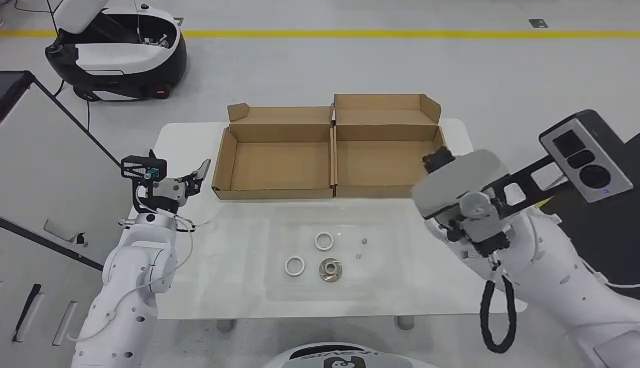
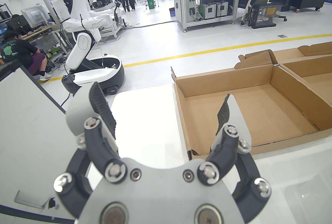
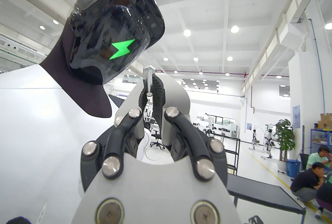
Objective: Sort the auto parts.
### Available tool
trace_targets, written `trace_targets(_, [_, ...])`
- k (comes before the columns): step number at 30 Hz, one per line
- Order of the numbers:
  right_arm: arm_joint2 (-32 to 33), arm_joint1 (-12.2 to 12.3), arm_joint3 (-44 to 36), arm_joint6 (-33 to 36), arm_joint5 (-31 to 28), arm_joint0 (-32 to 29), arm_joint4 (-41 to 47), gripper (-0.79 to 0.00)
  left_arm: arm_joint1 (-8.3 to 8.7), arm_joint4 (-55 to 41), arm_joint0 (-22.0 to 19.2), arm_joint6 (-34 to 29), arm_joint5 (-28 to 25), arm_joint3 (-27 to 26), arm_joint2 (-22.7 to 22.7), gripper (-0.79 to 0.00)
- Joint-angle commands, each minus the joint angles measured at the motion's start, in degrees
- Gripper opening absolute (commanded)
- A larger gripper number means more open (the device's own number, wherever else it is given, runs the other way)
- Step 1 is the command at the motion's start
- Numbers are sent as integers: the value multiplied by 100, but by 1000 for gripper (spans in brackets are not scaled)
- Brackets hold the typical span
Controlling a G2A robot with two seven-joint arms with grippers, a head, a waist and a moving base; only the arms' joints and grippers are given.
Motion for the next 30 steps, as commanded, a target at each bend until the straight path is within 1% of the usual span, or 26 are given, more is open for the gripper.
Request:
trace_targets(1, [14, -50, -20, -52, 15, -59, 27, -785, 0, 0, 0, 0, 0, 0, 0, 0])
trace_targets(8, [72, -204, -57, -14, 166, -214, 47, -785, 0, 0, 0, 0, 0, 0, 0, 0])
trace_targets(20, [176, -354, -58, 844, 808, -498, -196, -785, 0, 0, 0, 0, 0, 0, 0, 0])
trace_targets(25, [229, -395, -133, 1186, 988, -620, -232, -785, 0, 0, 0, 0, 0, 0, 0, 0])
trace_targets(30, [265, -455, -232, 1153, 1004, -759, -159, -785, 0, 0, 0, 0, 0, 0, 0, 0])
